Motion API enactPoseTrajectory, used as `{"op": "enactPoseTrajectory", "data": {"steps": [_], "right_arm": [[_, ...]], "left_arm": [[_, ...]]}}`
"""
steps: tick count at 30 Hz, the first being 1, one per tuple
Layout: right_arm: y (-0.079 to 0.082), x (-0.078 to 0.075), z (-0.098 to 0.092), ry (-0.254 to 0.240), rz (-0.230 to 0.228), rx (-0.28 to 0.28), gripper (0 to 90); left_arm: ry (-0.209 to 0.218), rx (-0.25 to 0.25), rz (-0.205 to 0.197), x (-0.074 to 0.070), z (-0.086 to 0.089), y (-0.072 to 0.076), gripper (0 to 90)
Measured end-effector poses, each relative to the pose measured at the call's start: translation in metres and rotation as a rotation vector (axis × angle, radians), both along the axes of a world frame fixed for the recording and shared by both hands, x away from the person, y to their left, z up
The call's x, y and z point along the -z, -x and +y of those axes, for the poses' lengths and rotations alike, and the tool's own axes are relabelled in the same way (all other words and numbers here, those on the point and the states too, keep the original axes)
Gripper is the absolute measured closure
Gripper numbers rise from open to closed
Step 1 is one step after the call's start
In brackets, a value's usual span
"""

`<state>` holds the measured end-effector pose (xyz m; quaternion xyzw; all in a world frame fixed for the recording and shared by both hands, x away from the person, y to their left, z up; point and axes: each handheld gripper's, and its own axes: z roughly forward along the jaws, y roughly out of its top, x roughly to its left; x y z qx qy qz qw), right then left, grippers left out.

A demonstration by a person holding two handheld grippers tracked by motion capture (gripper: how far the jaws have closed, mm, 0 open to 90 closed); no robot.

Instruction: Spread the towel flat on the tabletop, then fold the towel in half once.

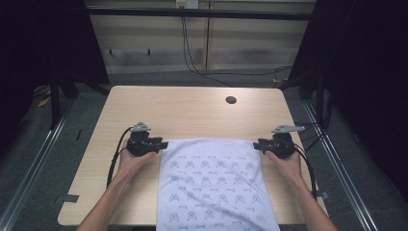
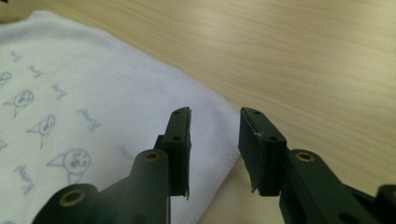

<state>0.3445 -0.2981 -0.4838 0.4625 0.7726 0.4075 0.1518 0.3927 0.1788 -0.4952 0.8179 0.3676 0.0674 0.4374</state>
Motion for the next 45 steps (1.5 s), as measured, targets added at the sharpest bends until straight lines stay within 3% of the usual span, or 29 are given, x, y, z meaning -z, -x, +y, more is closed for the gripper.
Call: {"op": "enactPoseTrajectory", "data": {"steps": [4, 6, 9, 10, 12, 14, 16, 17, 18, 22, 26, 31, 40, 43, 45], "right_arm": [[-0.013, 0.003, 0.004, 0.002, 0.002, 0.003, 59.1], [-0.019, 0.007, 0.006, 0.018, 0.015, 0.006, 57.7], [-0.024, 0.014, 0.006, 0.034, 0.035, 0.011, 55.5], [-0.024, 0.017, 0.006, 0.06, 0.056, 0.014, 54.1], [-0.024, 0.019, 0.006, 0.065, 0.055, 0.008, 54.1], [-0.023, 0.021, 0.01, 0.08, 0.078, -0.002, 55.2], [-0.022, 0.021, 0.013, 0.08, 0.066, -0.017, 61.0], [-0.021, 0.021, 0.015, 0.083, 0.07, -0.021, 66.6], [-0.021, 0.021, 0.019, 0.081, 0.074, -0.047, 81.0], [-0.019, 0.02, 0.022, 0.043, 0.093, -0.057, 85.3], [-0.015, 0.003, 0.017, -0.057, 0.051, -0.055, 86.0], [-0.021, -0.026, 0.01, -0.126, -0.022, -0.041, 86.3], [-0.047, -0.089, 0.001, -0.175, -0.136, -0.011, 86.4], [-0.054, -0.107, 0.0, -0.177, -0.162, 0.004, 86.5], [-0.059, -0.119, -0.002, -0.173, -0.179, 0.014, 86.5]], "left_arm": [[-0.064, 0.024, 0.004, 0.007, -0.012, 0.0, 51.7], [-0.041, 0.027, 0.007, 0.006, -0.011, 0.0, 51.8], [-0.043, 0.051, 0.029, 0.008, -0.012, 0.001, 52.9], [-0.054, 0.062, 0.027, 0.011, -0.013, 0.002, 53.3], [-0.048, 0.07, 0.025, 0.011, -0.013, 0.004, 53.3], [-0.05, 0.083, 0.022, 0.011, -0.013, 0.005, 59.1], [-0.082, 0.087, 0.005, 0.01, -0.013, 0.007, 69.3], [-0.078, 0.094, 0.017, 0.01, -0.013, 0.007, 75.3], [-0.077, 0.103, 0.02, 0.011, -0.012, 0.007, 84.8], [-0.026, 0.098, 0.056, 0.011, -0.008, 0.004, 86.7], [0.053, 0.088, 0.045, 0.0, -0.004, 0.002, 86.9], [0.118, 0.072, -0.001, -0.022, 0.0, -0.004, 86.9], [0.221, 0.002, -0.124, -0.086, 0.013, -0.031, 86.9], [0.24, -0.013, -0.16, -0.105, 0.011, -0.041, 86.9], [0.228, -0.008, -0.183, -0.117, 0.009, -0.046, 86.9]]}}
